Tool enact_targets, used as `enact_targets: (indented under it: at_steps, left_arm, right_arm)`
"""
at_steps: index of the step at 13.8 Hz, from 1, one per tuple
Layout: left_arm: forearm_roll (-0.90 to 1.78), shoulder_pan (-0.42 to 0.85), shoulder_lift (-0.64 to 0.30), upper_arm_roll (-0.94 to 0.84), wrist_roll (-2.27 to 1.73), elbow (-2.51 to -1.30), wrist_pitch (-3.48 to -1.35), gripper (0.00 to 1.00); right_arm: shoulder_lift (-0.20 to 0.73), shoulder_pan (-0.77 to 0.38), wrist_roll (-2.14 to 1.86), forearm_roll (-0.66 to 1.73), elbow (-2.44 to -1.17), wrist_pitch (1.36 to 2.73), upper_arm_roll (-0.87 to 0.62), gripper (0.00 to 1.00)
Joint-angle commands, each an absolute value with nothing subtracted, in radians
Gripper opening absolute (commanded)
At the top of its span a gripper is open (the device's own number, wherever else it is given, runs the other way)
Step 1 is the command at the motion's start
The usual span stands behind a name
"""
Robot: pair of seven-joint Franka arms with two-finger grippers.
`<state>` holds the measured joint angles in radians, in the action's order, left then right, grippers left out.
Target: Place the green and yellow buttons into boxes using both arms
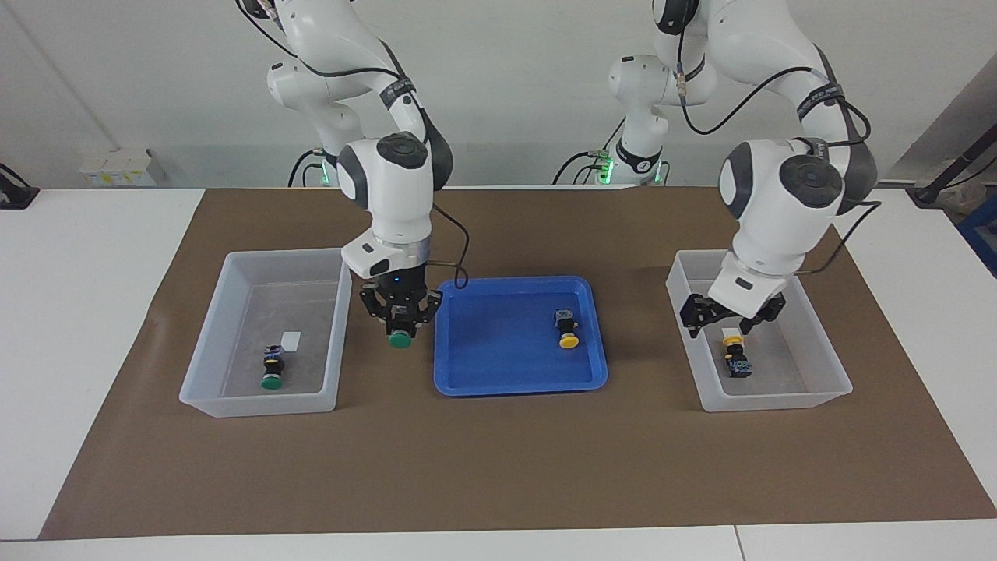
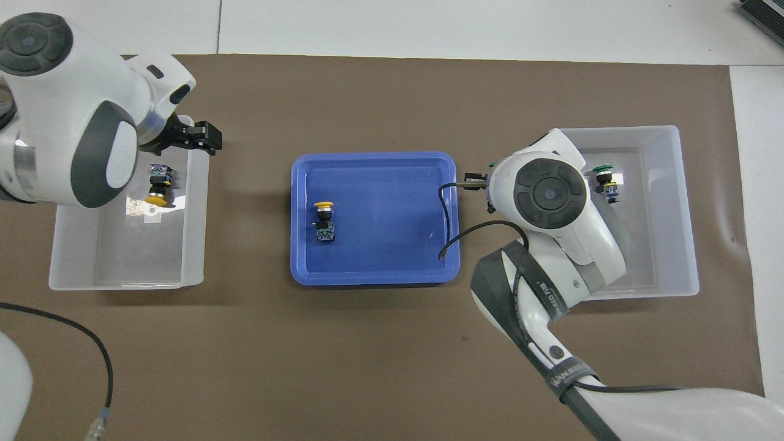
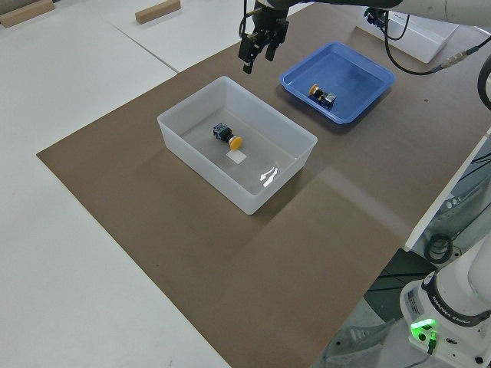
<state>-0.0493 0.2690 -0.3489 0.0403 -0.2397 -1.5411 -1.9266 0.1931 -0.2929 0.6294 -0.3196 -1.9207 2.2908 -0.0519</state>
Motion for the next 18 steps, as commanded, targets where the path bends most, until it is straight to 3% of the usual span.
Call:
enact_targets:
  at_steps: [1,8,14,18]
  left_arm:
    - [-0.031,0.337,-0.373,0.054,-0.342,-1.526,-1.937,0.93]
    - [0.015,0.423,-0.359,0.054,-0.437,-1.621,-2.058,0.89]
    - [0.014,0.508,-0.374,0.057,-0.488,-1.693,-2.147,0.88]
    - [0.014,0.563,-0.368,0.057,-0.515,-1.807,-2.258,0.84]
  right_arm:
    - [0.120,-0.206,0.484,-0.308,-1.983,2.267,-0.064,0.00]
    - [0.116,-0.032,0.175,-0.264,-2.017,2.290,-0.064,0.00]
    - [0.227,0.037,0.134,-0.244,-2.045,2.451,-0.063,0.00]
    - [0.334,0.058,0.132,-0.244,-2.036,2.571,-0.063,0.00]
